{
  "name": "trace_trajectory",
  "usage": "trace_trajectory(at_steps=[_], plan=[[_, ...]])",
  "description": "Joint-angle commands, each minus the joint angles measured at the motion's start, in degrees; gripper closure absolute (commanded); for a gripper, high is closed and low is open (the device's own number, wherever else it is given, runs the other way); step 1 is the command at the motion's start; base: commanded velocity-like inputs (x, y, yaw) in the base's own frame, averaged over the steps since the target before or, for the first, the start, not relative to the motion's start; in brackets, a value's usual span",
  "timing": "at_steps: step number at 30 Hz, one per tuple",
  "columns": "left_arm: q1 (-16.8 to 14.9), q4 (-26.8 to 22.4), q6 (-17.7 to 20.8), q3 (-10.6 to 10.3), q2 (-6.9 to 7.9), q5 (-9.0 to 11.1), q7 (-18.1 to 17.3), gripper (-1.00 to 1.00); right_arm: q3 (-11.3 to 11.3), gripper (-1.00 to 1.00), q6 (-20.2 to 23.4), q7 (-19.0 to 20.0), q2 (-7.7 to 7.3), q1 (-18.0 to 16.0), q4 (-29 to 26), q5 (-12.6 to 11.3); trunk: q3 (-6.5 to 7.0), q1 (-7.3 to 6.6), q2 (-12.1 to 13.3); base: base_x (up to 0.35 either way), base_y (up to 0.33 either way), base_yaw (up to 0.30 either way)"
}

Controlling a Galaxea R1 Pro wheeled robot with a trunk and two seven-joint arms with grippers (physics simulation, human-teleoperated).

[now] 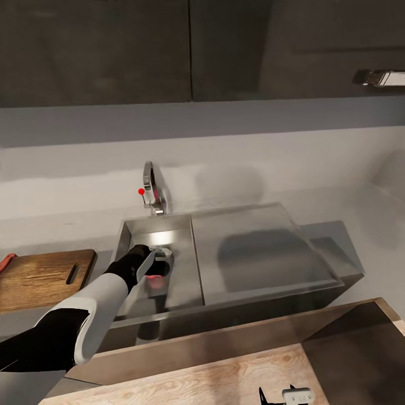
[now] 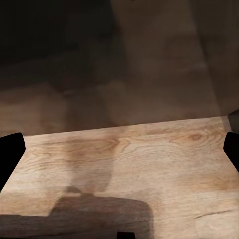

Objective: In the kitchen, take the Vidalia onion out of the sink, dice it on the chopping board with the paring knife, put the diced onion into the bowl on the countertop, then place both the paring knife and the chopping board into the sink.

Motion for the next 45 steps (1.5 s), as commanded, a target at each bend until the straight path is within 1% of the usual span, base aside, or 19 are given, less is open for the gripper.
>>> trace_trajectory(at_steps=[1,8,11,14,15,17,18,19,21,23,25,26,28,31,33,34,35,39,45], plan=[[-0.03,-0.07,0.27,-0.18,0.00,0.21,0.24,1.00,0.45,-1.00,-0.19,-0.46,-0.10,-0.05,0.00,-0.55,-0.01,0.03,-0.10,0.000,0.000,0.000],[-0.03,-0.24,0.27,-0.18,0.00,0.21,0.18,1.00,0.45,-1.00,-0.19,-0.46,-0.11,-0.05,0.00,-0.55,0.61,0.03,-0.10,0.000,0.000,0.000],[-0.03,-2.03,0.33,-0.12,0.00,0.23,0.20,1.00,0.45,-1.00,-0.19,-0.46,-0.10,-0.05,0.01,-0.55,0.89,0.03,-0.10,0.000,0.000,0.000],[-0.03,-6.97,0.80,-0.17,0.00,0.40,0.27,1.00,0.45,-1.00,-0.19,-0.46,-0.10,-0.05,0.04,-0.55,1.16,0.03,-0.10,0.000,0.000,0.000],[-0.03,-9.99,1.16,-0.17,0.00,0.49,0.27,1.00,0.45,-1.00,-0.19,-0.46,-0.10,-0.05,0.07,-0.55,1.26,0.03,-0.10,0.000,0.000,0.000],[0.03,-12.39,1.81,-0.18,0.00,0.52,0.27,1.00,0.45,-1.00,-0.19,-0.46,-0.10,-0.05,0.08,-0.55,1.44,0.03,-0.10,0.000,0.000,0.000],[0.50,-15.14,3.01,-0.18,0.00,0.56,0.25,1.00,0.45,-1.00,-0.19,-0.46,-0.10,-0.05,0.08,-0.55,1.53,0.03,-0.10,0.000,0.000,0.000],[0.87,-16.24,3.57,-0.18,0.00,0.58,0.25,1.00,0.45,-1.00,-0.19,-0.46,-0.12,-0.05,0.08,-0.55,1.62,0.03,-0.10,0.000,0.000,0.000],[3.69,-23.53,7.27,-0.18,0.00,0.62,0.24,1.00,0.45,-1.00,-0.19,-0.46,-0.11,-0.05,0.09,-0.55,1.81,0.03,-0.10,0.000,0.000,0.000],[7.68,-32.72,11.65,-0.18,0.00,0.64,0.24,1.00,0.45,-1.00,-0.19,-0.46,-0.10,-0.05,0.09,-0.55,1.99,0.03,-0.10,0.000,0.000,0.000],[11.87,-40.65,14.31,-0.18,0.00,0.65,0.23,1.00,0.45,-1.00,-0.19,-0.46,-0.10,-0.05,0.09,-0.55,2.17,0.03,-0.10,0.000,0.000,0.000],[12.85,-42.32,14.69,-0.18,0.00,0.65,0.23,1.00,0.45,-1.00,-0.19,-0.46,-0.10,-0.05,0.09,-0.55,2.26,0.03,-0.10,0.000,0.000,0.000],[17.24,-49.08,15.74,-0.18,0.13,0.65,0.19,1.00,0.45,-1.00,-0.19,-0.46,-0.12,-0.05,0.09,-0.54,2.45,0.03,-0.10,0.000,0.000,0.000],[22.26,-56.36,16.22,-0.18,1.29,0.65,0.16,1.00,0.45,-1.00,-0.19,-0.46,-0.10,-0.05,0.11,-0.51,2.72,0.03,-0.10,0.000,0.000,0.000],[25.10,-60.54,16.34,-0.20,1.57,0.65,0.15,1.00,0.45,-1.00,-0.19,-0.46,-0.10,-0.05,0.23,-0.51,2.91,0.03,-0.10,0.000,0.000,0.000],[25.79,-61.63,16.36,-0.21,1.60,0.65,0.15,1.00,0.45,-1.00,-0.19,-0.46,-0.10,-0.05,0.33,-0.50,3.00,0.03,-0.10,0.000,0.006,0.000],[27.67,-64.68,16.40,-0.24,1.68,0.65,0.15,1.00,0.45,-1.00,-0.19,-0.46,-0.10,-0.05,0.63,-0.50,3.09,0.03,-0.10,0.000,0.069,0.000],[30.51,-69.19,16.44,-0.85,1.75,0.65,0.15,1.00,0.45,-1.00,-0.21,-0.46,-0.10,-0.05,0.95,-0.53,3.46,0.03,-0.10,0.000,0.209,0.000],[31.26,-69.99,16.44,-1.26,1.76,0.65,0.15,1.00,0.45,-1.00,-0.26,-0.46,-0.10,-0.05,0.98,-0.55,4.00,0.03,-0.10,0.000,0.307,0.000]])
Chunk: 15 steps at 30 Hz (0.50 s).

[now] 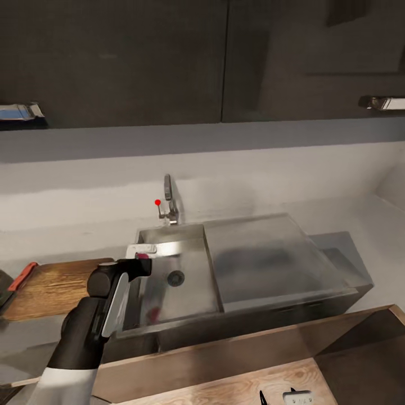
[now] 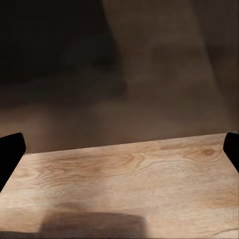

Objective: In the kitchen, take the Vidalia onion out of the sink, dice it on the chopping board with the paring knife, put the diced onion into the bowl on the countertop, then place both the paring knife and the chopping board into the sink.

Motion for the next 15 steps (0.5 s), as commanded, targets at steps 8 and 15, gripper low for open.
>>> trace_trajectory(at_steps=[8,15], plan=[[0.01,-0.47,0.22,-0.13,0.01,0.26,0.45,1.00,0.44,-1.00,-0.18,-0.46,-0.10,-0.04,0.01,-0.55,0.63,0.03,-0.10,-0.043,0.310,0.000],[0.00,-1.02,0.22,-0.13,0.01,0.26,0.45,1.00,0.44,-1.00,-0.21,-0.46,-0.10,-0.04,0.05,-0.55,1.27,0.03,-0.10,-0.271,0.184,0.000]])
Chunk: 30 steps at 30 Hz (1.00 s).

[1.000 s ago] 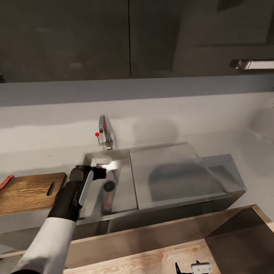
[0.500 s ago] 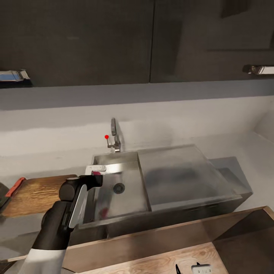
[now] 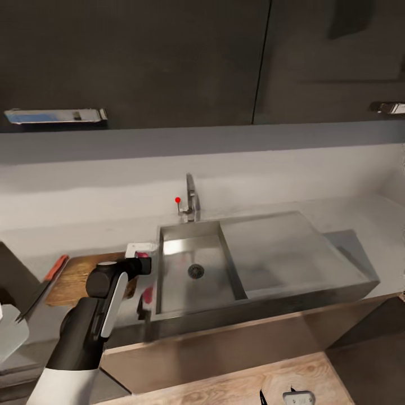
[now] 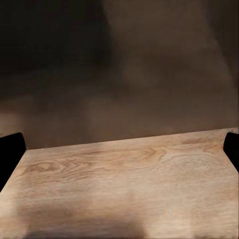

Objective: In the kitchen, take the Vidalia onion out of the sink, dice it on the chopping board with the paring knife, put the diced onion into the bowl on the countertop, then place both the paring knife and the chopping board into the sink.

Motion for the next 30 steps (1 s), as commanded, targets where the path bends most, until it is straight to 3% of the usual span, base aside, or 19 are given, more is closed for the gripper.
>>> trace_trajectory(at_steps=[1,8,23,30], plan=[[-0.06,-0.05,0.23,-0.06,0.00,0.28,0.47,1.00,0.47,-1.00,-0.19,-0.47,-0.10,-0.05,0.00,-0.55,-0.03,0.00,-0.12,-0.301,0.151,0.000],[-0.06,-0.08,0.23,0.02,0.00,0.28,0.47,1.00,0.47,-1.00,-0.19,-0.47,-0.10,-0.05,-0.01,-0.54,0.62,0.00,-0.12,-0.194,0.206,0.000],[-0.05,0.04,0.23,0.01,0.06,0.28,0.47,1.00,0.47,-1.00,-0.15,-0.47,-0.10,-0.05,0.00,-0.48,1.51,0.00,-0.12,0.100,0.300,0.000],[0.25,0.46,0.23,-0.06,0.09,0.35,0.47,1.00,0.47,-1.00,-0.18,-0.47,-0.10,-0.05,0.01,-0.53,1.52,0.00,-0.12,-0.049,0.093,0.000]])
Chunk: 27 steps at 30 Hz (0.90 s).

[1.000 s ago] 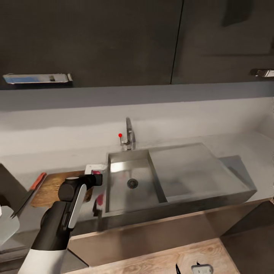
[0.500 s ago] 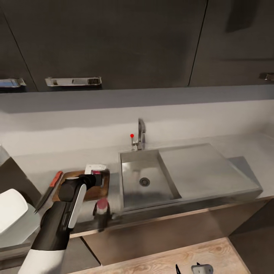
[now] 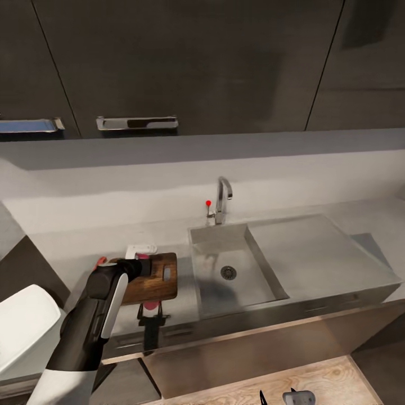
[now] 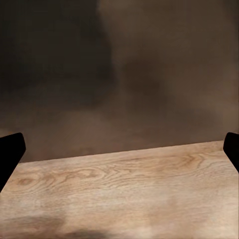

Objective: In the kitchen, take the Vidalia onion out of the sink, dice it on the chopping board with the paring knife, put the diced onion into the bowl on the countertop, then place both the paring knife and the chopping board into the sink.

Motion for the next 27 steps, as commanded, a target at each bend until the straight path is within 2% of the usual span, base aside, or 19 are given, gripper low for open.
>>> trace_trajectory(at_steps=[1,11,21,27], plan=[[0.01,0.00,0.24,-0.06,-0.02,0.29,0.47,1.00,0.47,-1.00,-0.20,-0.47,-0.10,-0.05,0.00,-0.55,-0.12,0.03,-0.12,-0.009,0.012,0.000],[0.78,1.24,0.16,-0.06,-0.03,0.29,0.47,1.00,0.47,-1.00,-0.13,-0.47,-0.10,-0.05,-0.01,-0.57,-0.18,0.03,-0.12,-0.001,0.002,0.000],[0.89,1.52,0.07,-0.05,-0.05,0.28,0.47,1.00,0.47,-1.00,-0.12,-0.47,-0.10,-0.05,-0.02,-0.57,-0.98,0.03,-0.12,0.001,0.001,0.000],[0.91,1.58,0.06,-0.03,-0.01,0.29,0.48,1.00,0.47,-1.00,-0.12,-0.47,-0.10,-0.05,-0.02,-0.57,-1.52,0.03,-0.12,0.068,0.099,0.000]])
